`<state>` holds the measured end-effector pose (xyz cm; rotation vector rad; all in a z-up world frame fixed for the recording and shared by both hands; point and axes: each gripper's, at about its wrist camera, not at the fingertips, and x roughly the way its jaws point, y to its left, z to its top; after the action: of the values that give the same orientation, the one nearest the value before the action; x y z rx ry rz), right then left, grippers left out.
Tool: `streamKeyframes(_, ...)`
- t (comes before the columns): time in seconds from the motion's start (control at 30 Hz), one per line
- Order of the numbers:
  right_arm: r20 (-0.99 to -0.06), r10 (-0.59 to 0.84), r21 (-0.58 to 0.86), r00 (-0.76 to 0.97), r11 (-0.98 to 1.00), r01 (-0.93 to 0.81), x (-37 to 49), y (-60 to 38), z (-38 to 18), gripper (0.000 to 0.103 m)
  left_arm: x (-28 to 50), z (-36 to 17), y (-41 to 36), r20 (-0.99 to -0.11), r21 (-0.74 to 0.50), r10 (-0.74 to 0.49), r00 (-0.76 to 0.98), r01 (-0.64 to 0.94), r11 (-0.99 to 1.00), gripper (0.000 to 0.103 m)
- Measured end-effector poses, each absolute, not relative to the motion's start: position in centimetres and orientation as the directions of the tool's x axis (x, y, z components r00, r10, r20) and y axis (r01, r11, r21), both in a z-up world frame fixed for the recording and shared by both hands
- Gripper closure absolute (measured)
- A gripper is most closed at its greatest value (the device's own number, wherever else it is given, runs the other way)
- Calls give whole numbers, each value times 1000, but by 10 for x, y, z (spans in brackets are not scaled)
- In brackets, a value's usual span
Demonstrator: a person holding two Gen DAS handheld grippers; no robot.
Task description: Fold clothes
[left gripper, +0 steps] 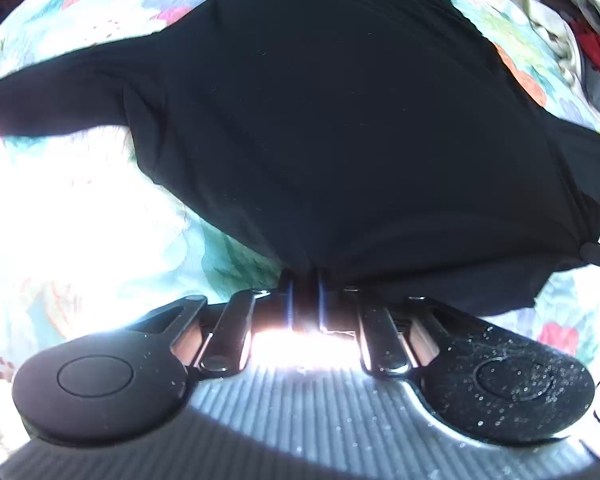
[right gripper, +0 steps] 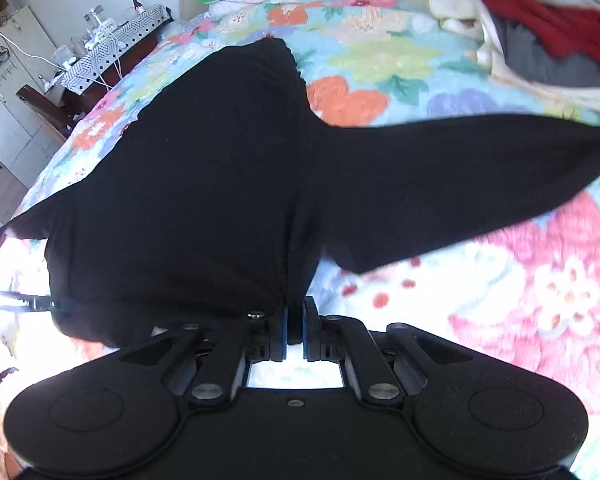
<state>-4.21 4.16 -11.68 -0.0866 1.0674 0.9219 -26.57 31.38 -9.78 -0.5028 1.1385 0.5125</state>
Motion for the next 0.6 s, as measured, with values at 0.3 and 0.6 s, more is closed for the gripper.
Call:
streamKeyframes(0.3,-777,583,353,237,716,-603,-8,-37,-100,79,-231,-22,256,-850,-131,59,523,-319,939,75)
streamKeyframes(0.6,-681,597,536,425,801,-267,95,-124,-108,70,-117,-47,198,-774,-303,-132,620,-179,936,70)
